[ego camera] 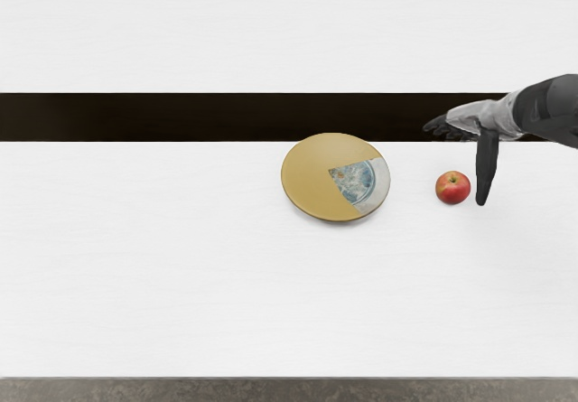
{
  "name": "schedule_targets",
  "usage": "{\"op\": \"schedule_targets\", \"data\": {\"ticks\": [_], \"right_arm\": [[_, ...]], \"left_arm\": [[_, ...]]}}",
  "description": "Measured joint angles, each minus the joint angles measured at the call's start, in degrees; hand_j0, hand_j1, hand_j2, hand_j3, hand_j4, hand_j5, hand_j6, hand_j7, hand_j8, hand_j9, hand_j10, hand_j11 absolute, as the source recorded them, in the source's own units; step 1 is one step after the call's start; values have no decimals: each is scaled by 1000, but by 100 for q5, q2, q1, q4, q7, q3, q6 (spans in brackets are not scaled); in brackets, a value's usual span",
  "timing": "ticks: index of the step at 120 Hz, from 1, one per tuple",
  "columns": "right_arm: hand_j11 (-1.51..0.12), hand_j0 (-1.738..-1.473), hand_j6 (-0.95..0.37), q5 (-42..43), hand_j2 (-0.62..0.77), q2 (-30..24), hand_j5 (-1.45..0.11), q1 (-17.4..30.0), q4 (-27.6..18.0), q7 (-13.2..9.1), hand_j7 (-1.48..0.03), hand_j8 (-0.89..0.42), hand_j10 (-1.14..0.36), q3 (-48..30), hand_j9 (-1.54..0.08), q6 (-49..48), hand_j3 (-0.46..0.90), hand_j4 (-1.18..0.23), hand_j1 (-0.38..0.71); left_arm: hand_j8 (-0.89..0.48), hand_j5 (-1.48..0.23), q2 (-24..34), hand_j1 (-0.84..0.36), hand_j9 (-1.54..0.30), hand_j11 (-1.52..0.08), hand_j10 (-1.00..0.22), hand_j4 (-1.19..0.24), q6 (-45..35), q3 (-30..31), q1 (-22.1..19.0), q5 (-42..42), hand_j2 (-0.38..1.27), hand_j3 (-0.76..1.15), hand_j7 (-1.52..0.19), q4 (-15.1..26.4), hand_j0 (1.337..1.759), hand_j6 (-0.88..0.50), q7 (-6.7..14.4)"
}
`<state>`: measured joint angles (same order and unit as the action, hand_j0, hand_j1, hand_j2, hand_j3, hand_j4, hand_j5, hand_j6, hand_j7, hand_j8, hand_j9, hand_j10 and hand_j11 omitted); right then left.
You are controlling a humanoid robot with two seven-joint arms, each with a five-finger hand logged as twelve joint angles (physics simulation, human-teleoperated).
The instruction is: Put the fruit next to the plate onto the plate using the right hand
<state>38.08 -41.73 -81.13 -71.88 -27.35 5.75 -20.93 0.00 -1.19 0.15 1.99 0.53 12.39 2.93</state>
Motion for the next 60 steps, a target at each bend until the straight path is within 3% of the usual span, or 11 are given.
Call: {"op": "schedule_targets", "data": {"ticks": [29, 60], "right_arm": [[-30, -1658, -28, 832, -4, -164, -31, 325, -1231, -615, -30, -27, -26, 2, -30, 1671, 0, -27, -322], [-31, -1658, -29, 1532, -3, -218, -31, 753, -1560, -753, -30, -28, -27, 78, -31, 2149, 0, -27, -322]], "left_arm": [[0, 0, 0, 349, 0, 0, 0, 0, 0, -1, -1, 0, 0, 0, 0, 0, 1658, 0, -1], [0, 0, 0, 349, 0, 0, 0, 0, 0, 1, -1, 0, 0, 0, 0, 0, 1658, 0, 0]]}}
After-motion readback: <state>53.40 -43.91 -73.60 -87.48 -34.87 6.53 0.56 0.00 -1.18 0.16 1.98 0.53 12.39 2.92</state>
